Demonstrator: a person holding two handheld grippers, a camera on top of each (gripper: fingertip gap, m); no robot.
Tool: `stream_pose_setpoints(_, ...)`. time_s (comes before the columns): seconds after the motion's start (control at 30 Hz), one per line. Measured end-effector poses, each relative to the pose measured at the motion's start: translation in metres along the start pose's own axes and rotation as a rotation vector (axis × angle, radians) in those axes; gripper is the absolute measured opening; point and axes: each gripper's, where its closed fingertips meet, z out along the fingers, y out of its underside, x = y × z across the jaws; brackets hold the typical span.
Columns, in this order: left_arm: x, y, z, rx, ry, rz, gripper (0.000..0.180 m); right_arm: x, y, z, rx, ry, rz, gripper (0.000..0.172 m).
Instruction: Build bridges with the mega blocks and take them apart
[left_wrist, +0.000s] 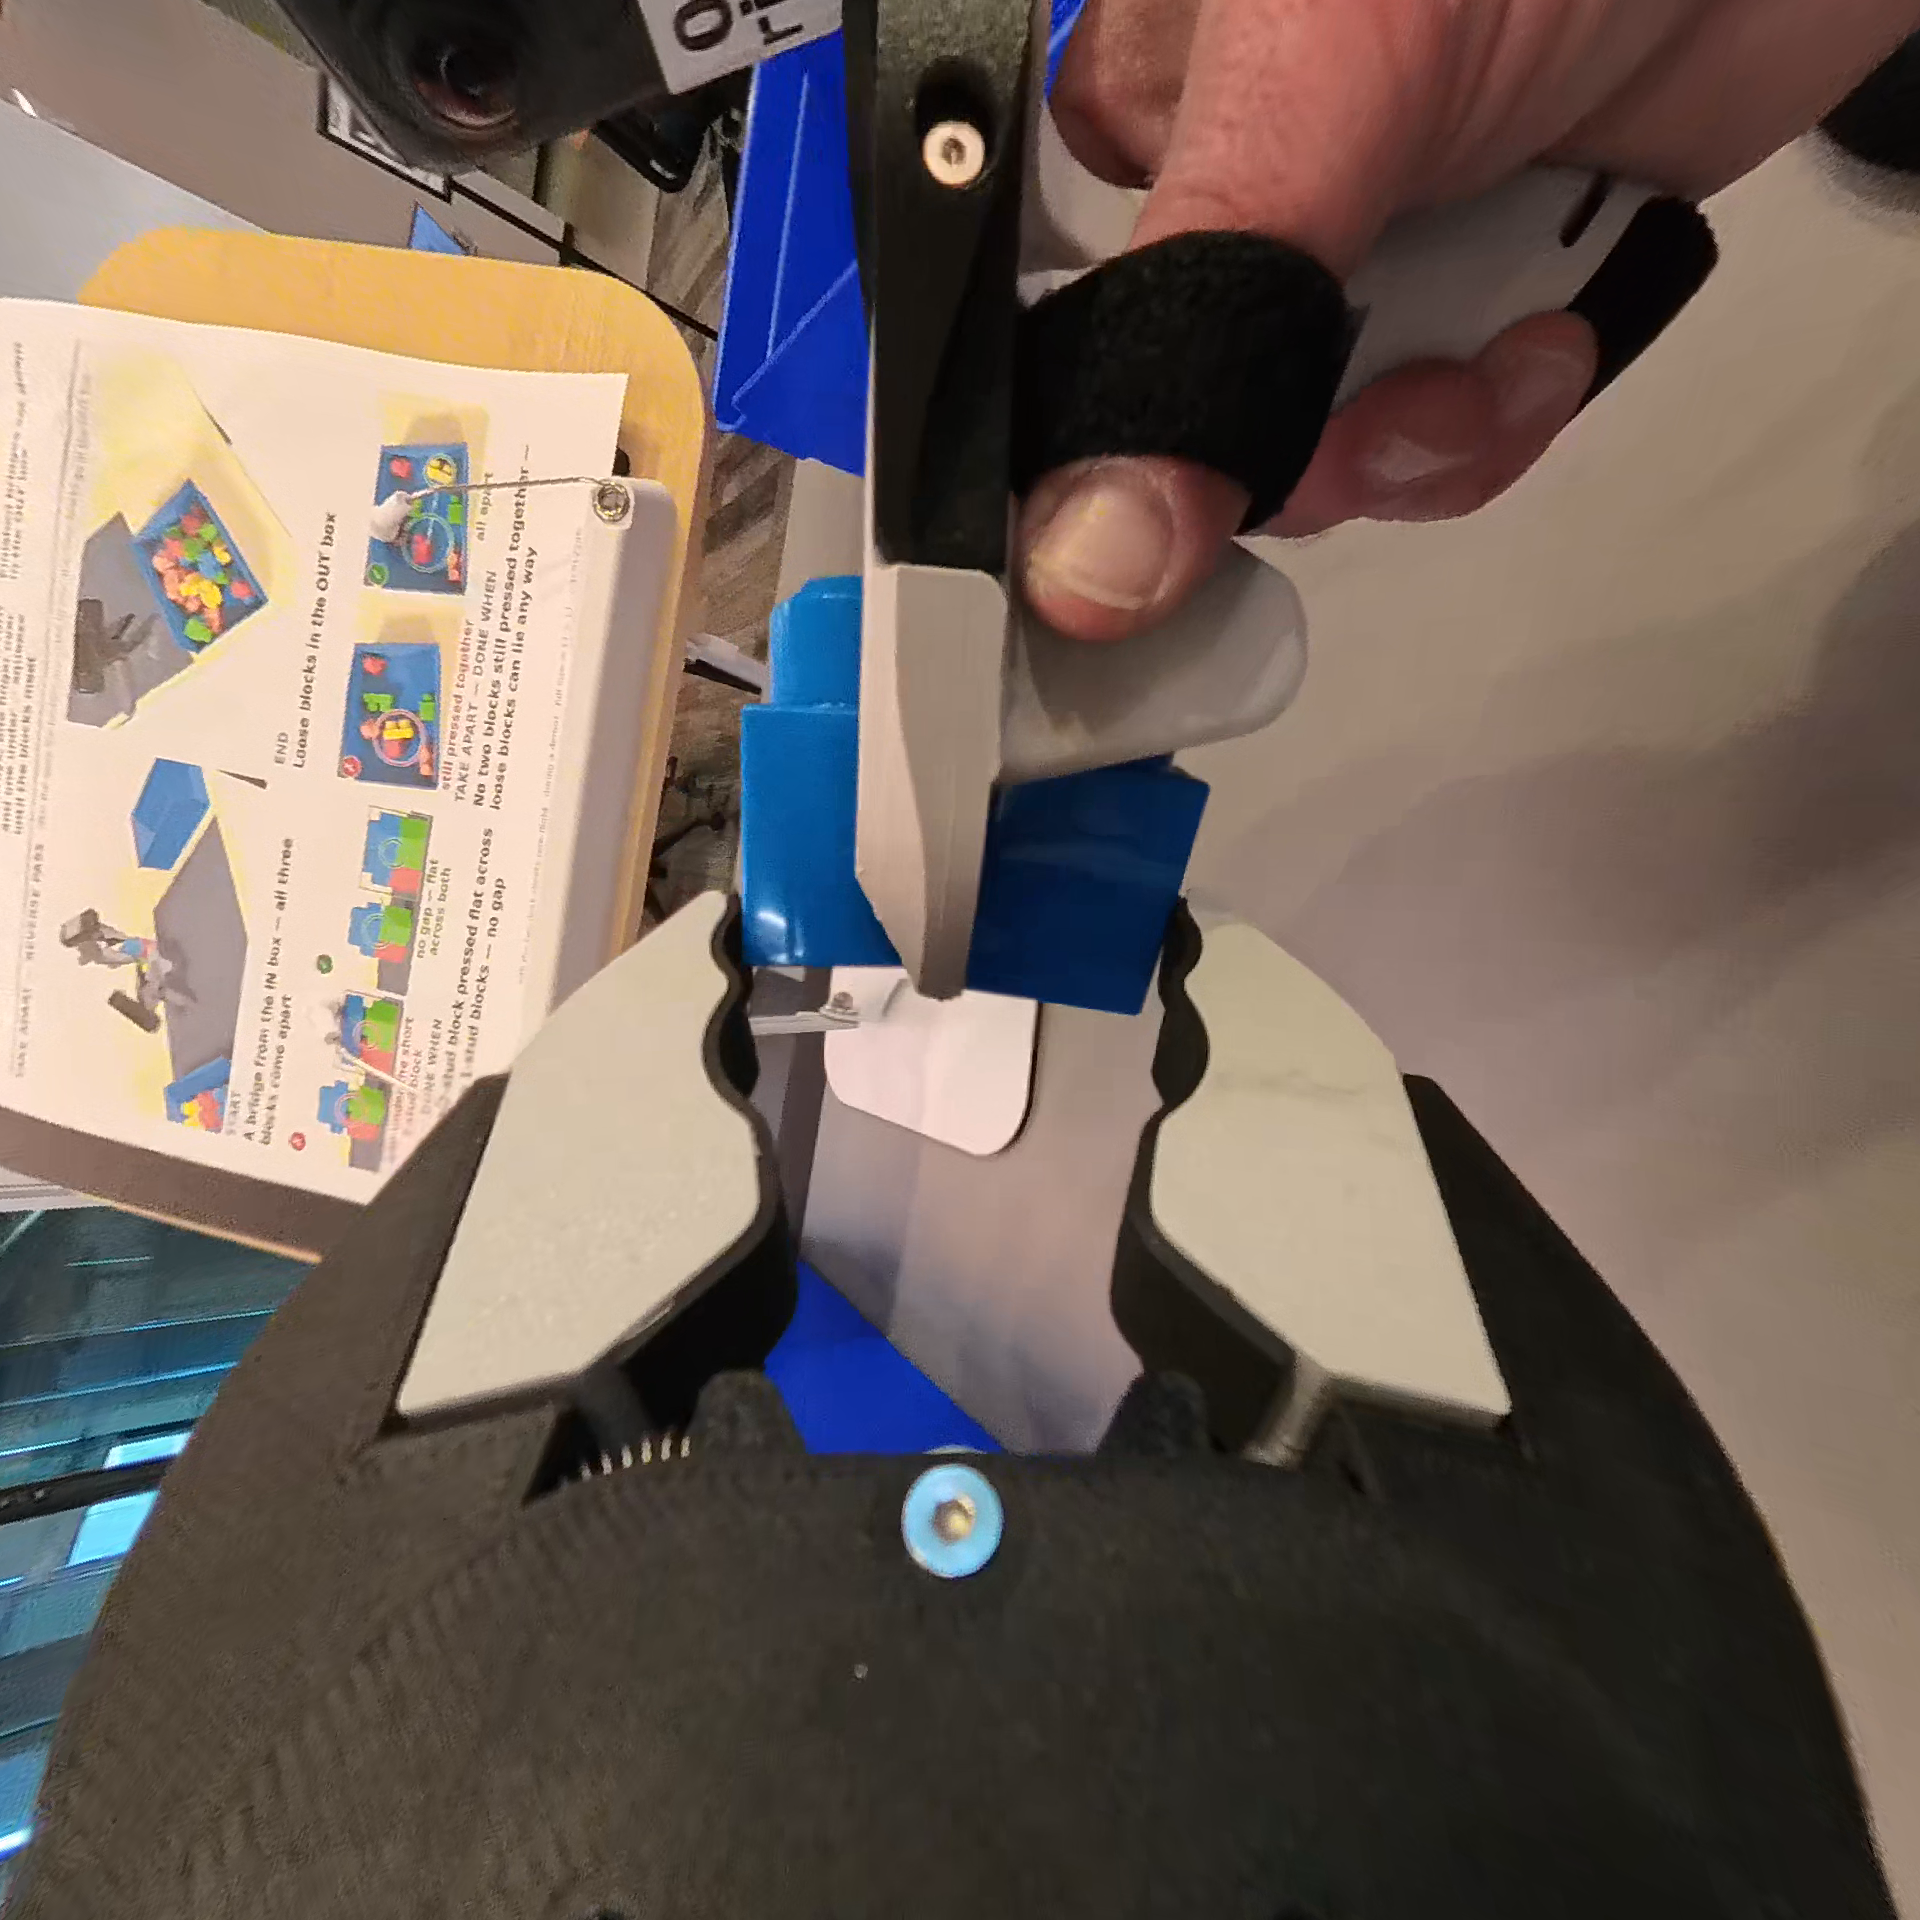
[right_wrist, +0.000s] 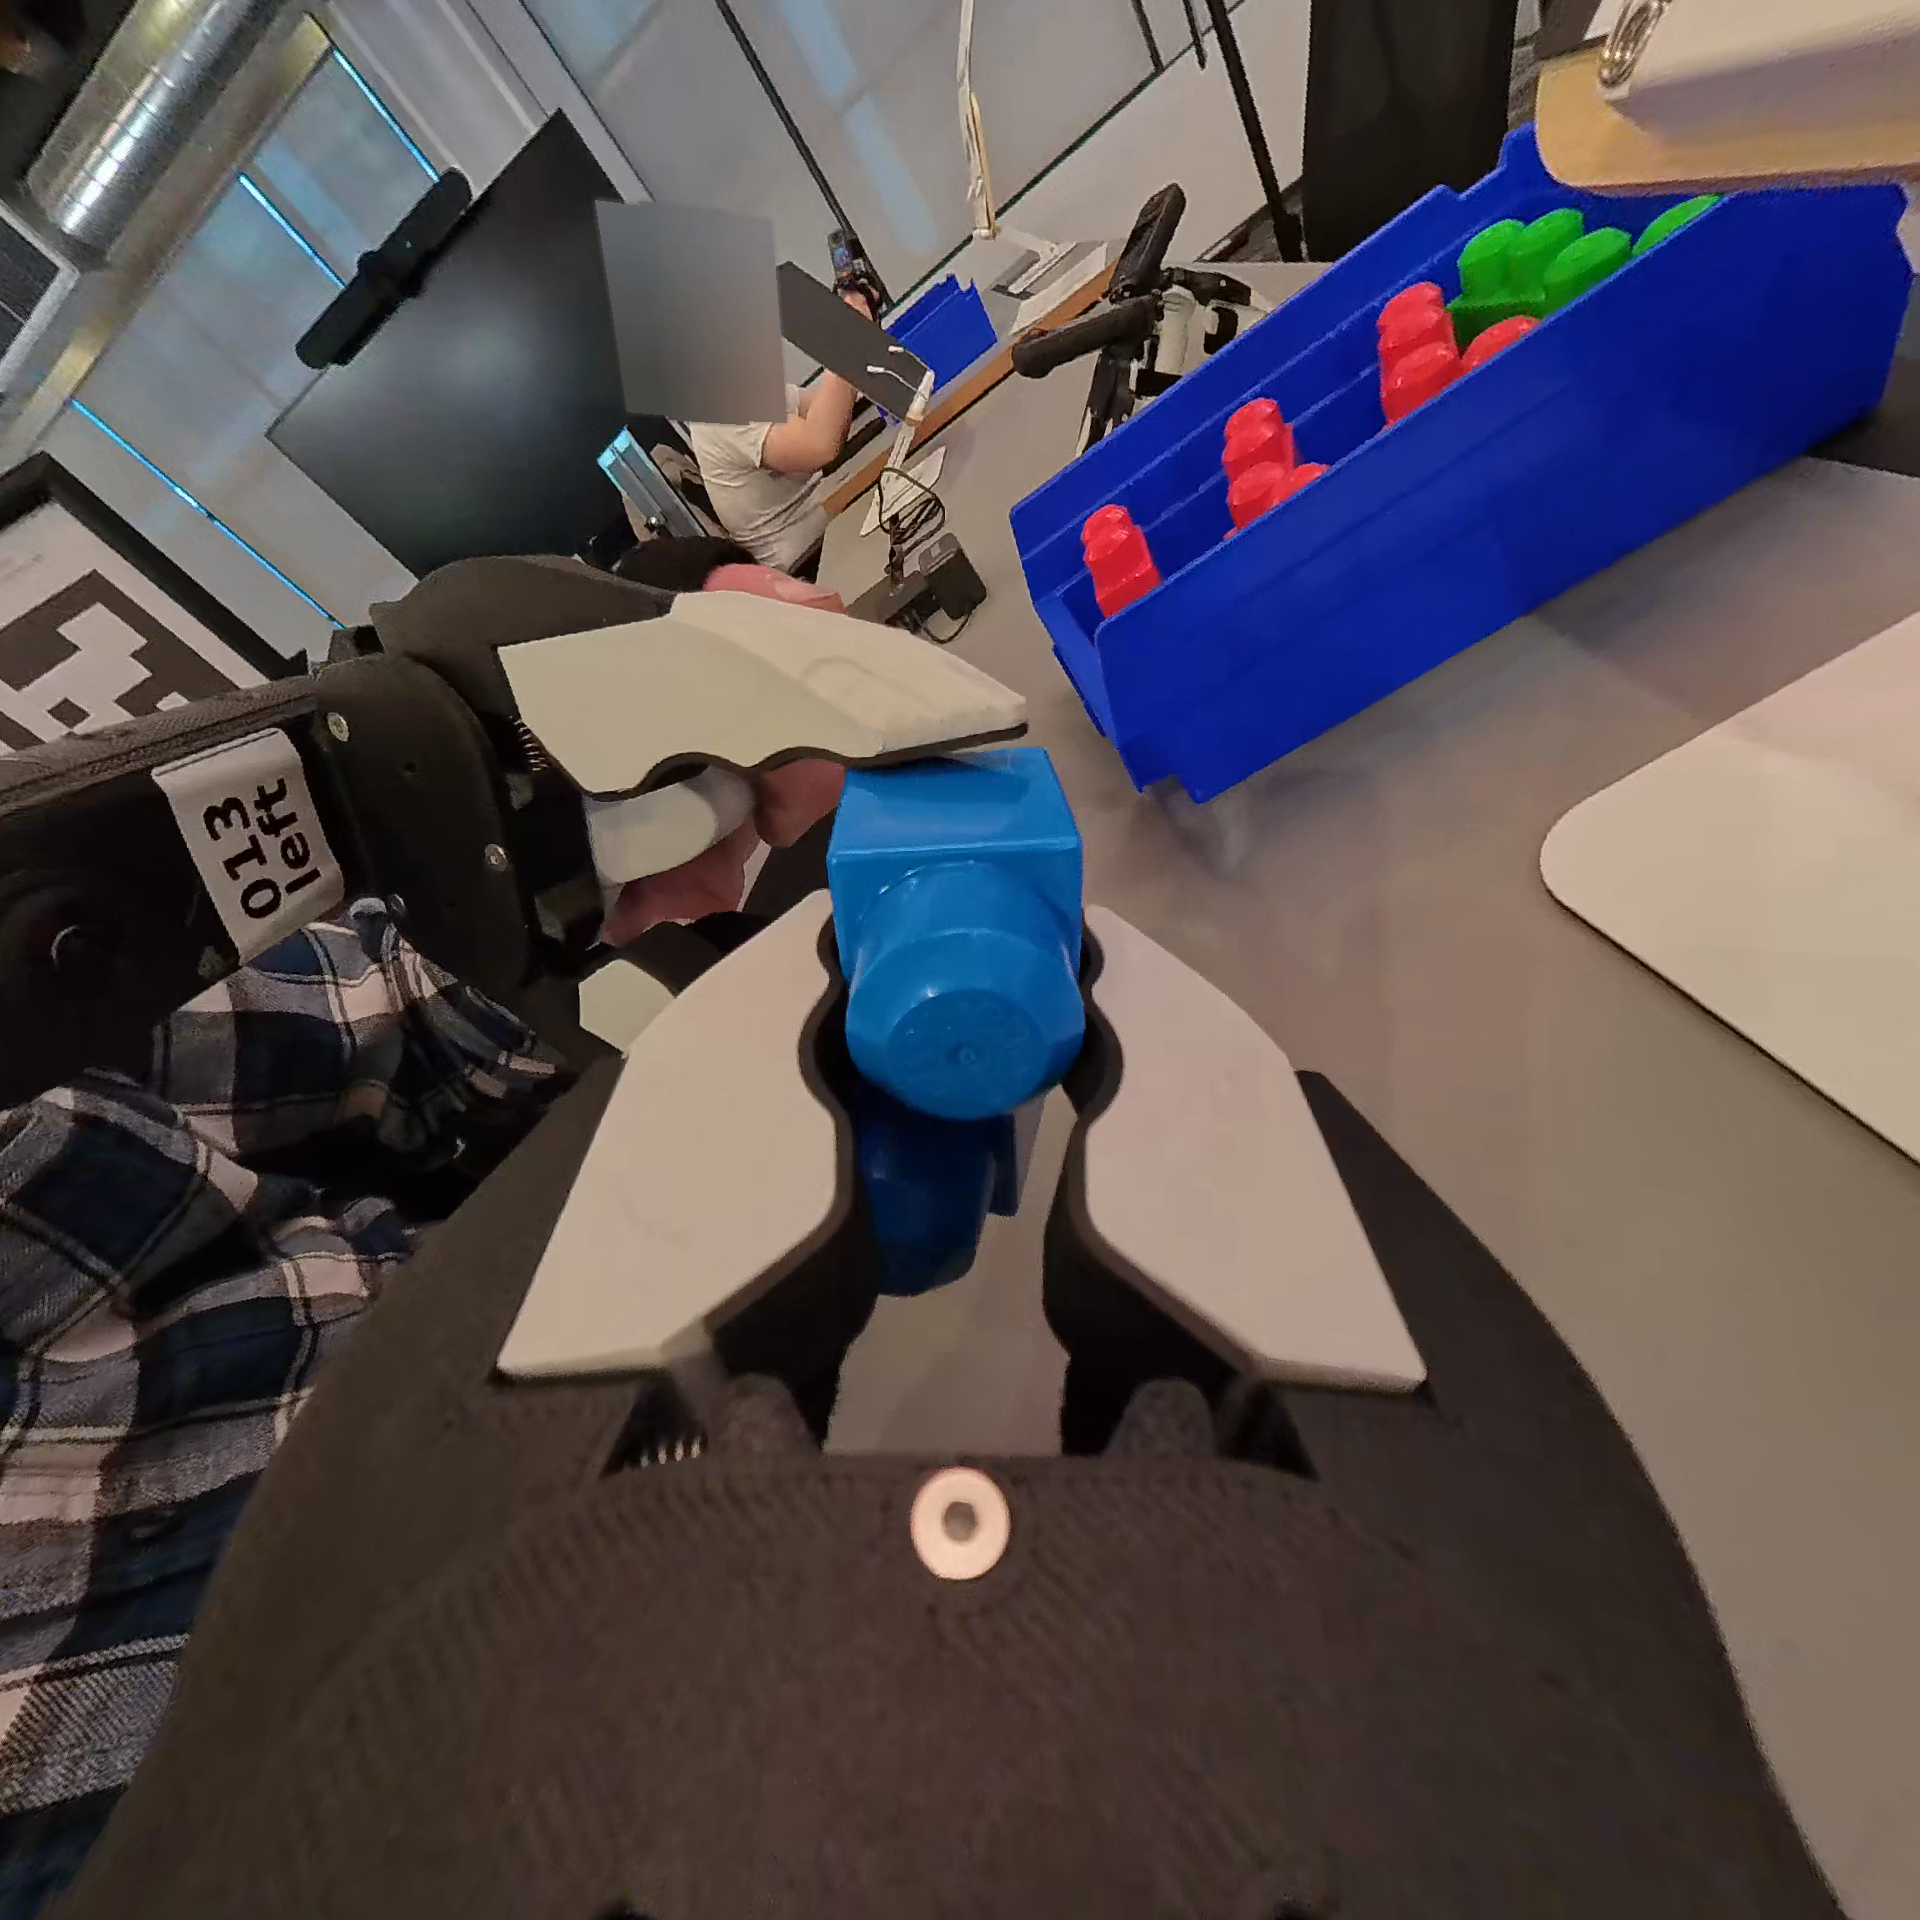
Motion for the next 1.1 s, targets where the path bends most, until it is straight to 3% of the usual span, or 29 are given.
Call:
stream_pose_setpoints(0.1,0.004,-0.004,0.0,0.03,0.024,-0.008,0.073,-0.002,0.006,-0.002,-0.038,-0.046,0.03,0.039)
stream_pose_setpoints(0.47,0.008,0.0,0.0,-0.019,0.061,0.056,0.067,0.005,0.017,-0.008,-0.192,0.042,-0.081,0.037)
stream_pose_setpoints(0.73,0.006,-0.002,0.002,-0.032,0.035,0.077,0.073,0.003,0.013,-0.005,-0.042,-0.033,0.002,0.035)
stream_pose_setpoints(1.1,0.011,-0.006,0.005,-0.017,0.083,0.084,0.069,0.006,0.018,-0.009,-0.016,-0.104,0.053,0.035)
